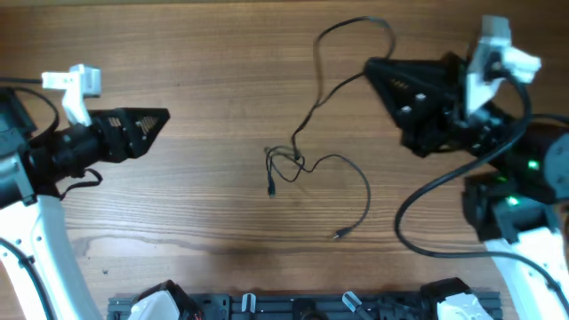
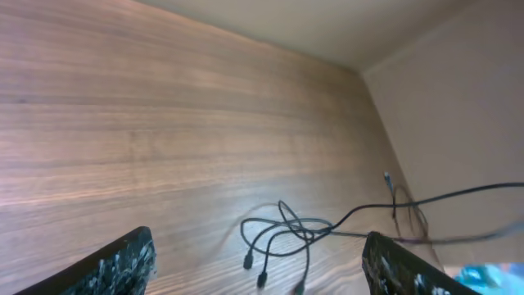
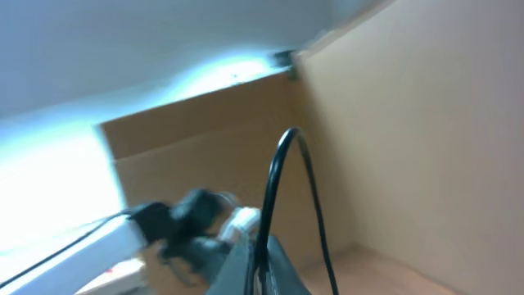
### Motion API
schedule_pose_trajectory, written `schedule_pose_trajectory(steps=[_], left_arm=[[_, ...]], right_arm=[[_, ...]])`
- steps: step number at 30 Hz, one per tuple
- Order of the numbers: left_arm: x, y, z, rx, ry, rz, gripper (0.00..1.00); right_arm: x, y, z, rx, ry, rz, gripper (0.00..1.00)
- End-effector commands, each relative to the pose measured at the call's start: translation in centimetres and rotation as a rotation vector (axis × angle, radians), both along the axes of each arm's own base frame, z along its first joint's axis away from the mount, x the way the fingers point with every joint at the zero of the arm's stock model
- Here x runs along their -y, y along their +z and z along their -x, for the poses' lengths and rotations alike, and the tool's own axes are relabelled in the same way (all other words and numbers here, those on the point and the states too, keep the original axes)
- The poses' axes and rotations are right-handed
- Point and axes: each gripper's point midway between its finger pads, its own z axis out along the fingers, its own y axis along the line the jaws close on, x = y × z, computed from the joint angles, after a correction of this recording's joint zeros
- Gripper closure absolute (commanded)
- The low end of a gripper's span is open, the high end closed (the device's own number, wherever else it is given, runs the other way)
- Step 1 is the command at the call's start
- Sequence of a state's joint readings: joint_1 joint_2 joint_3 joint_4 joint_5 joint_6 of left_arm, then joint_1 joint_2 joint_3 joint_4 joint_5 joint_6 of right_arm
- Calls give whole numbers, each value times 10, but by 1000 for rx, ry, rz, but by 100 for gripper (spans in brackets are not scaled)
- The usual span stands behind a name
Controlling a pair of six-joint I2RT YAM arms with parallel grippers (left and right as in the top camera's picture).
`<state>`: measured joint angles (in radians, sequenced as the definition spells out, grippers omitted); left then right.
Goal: Untangle cables
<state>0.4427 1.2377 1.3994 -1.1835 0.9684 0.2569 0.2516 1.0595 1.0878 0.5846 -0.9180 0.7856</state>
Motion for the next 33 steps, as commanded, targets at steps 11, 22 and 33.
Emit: schedule_pose_trajectory(steps=[11, 22, 33], left_arm=[[68, -19, 25, -19, -293, -134, 23], [82, -24, 28, -29, -346, -161, 23], [81, -25, 27, -33, -341, -171, 23]], right_arm=[[-69, -132, 31, -91, 750, 404, 96], [7, -103, -31, -83, 421, 395, 96], [119, -36, -67, -166, 4, 315, 96]])
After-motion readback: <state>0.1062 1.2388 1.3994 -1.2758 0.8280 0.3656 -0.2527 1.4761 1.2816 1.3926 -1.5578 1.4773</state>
